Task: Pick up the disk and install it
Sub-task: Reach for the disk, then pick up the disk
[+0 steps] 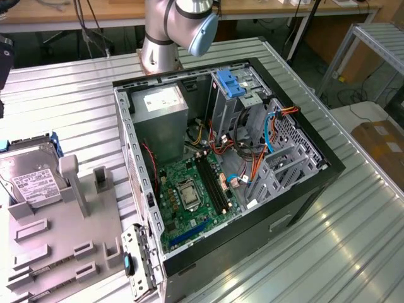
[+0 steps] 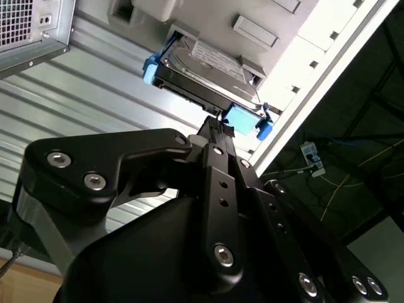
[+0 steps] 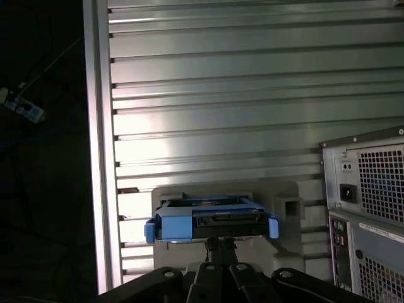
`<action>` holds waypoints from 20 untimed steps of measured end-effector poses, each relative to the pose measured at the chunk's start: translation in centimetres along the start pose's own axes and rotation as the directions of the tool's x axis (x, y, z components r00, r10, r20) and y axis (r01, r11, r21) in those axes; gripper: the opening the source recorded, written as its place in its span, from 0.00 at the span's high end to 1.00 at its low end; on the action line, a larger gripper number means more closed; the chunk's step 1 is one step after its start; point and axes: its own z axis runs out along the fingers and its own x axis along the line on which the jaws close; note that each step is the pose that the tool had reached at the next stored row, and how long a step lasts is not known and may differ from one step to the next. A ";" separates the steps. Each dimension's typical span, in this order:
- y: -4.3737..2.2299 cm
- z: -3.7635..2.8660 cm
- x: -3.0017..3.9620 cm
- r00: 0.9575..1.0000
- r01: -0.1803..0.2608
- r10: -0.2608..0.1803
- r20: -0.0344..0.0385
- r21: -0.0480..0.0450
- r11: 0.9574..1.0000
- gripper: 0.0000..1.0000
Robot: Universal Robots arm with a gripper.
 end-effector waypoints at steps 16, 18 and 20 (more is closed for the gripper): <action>-0.04 -0.03 1.53 1.000 0.000 0.000 0.000 0.000 1.000 0.89; -0.04 -0.03 1.53 1.000 0.000 0.000 0.000 0.000 1.000 0.89; -0.04 -0.04 1.54 1.000 0.000 0.000 0.000 0.000 1.000 0.89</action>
